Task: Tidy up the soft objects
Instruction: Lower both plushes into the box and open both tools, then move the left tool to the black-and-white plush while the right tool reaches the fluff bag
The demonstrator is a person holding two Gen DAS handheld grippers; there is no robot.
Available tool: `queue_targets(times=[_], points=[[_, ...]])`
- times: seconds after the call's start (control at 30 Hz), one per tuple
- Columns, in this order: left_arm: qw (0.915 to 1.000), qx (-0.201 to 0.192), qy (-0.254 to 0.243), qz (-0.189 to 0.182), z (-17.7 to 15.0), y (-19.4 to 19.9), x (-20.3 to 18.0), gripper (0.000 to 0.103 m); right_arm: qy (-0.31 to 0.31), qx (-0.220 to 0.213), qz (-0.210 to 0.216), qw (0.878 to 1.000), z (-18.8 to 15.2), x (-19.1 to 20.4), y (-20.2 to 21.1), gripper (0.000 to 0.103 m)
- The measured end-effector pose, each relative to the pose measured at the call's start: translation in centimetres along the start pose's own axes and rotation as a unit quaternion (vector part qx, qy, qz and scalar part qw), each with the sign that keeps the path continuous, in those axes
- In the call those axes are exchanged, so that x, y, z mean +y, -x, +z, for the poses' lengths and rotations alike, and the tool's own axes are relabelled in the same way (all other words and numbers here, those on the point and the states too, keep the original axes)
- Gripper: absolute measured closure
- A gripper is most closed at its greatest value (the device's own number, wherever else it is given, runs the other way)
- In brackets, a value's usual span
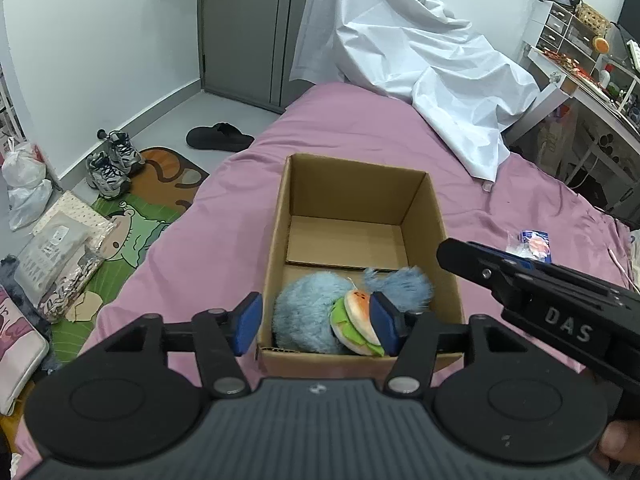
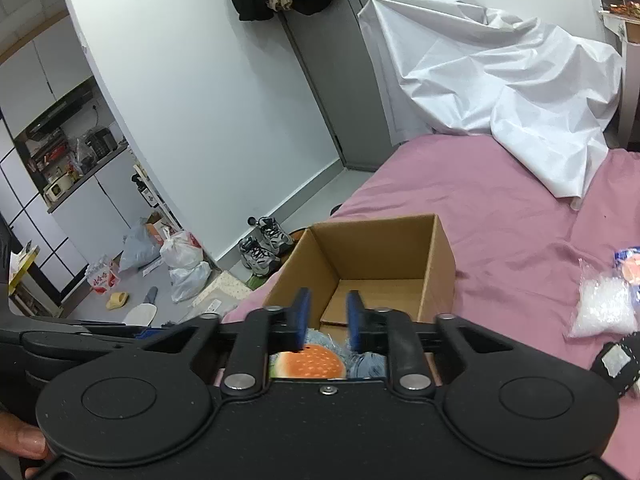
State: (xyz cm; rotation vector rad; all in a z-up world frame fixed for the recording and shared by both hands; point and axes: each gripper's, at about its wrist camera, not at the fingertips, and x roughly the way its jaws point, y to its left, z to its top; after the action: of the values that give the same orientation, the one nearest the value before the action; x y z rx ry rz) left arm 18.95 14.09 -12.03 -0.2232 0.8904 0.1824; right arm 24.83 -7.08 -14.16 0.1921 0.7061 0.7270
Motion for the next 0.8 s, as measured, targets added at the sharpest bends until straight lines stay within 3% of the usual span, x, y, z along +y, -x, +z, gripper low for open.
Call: queue_targets(times=[0.23, 0.4, 0.67, 0.8], points=[[1.0000, 0.003, 0.001, 0.001, 0.0, -0.3, -0.1, 0.041, -0.016, -0.010, -0.011, 1.000, -0.2, -1.1, 1.5, 0.063], [1.0000, -0.008, -0.004, 0.003, 0.1, -0.2, -0.7, 0.030, -0.025, -0.016, -0.031, 0.999, -0.3, -2.7, 2.9, 0.056], [0.9997, -0.014, -0.018, 0.002, 0.2, -0.5, -2.8, 0.026, -0.024, -0.020, -0.062, 0.998, -1.2, -4.8, 4.3, 0.025], [0.9996, -0.015, -0.023, -0.004, 0.1, -0.8, -4.2, 0.023, -0.026, -0.024, -0.079, 0.996, -1.6, -6.2, 5.2, 0.021]])
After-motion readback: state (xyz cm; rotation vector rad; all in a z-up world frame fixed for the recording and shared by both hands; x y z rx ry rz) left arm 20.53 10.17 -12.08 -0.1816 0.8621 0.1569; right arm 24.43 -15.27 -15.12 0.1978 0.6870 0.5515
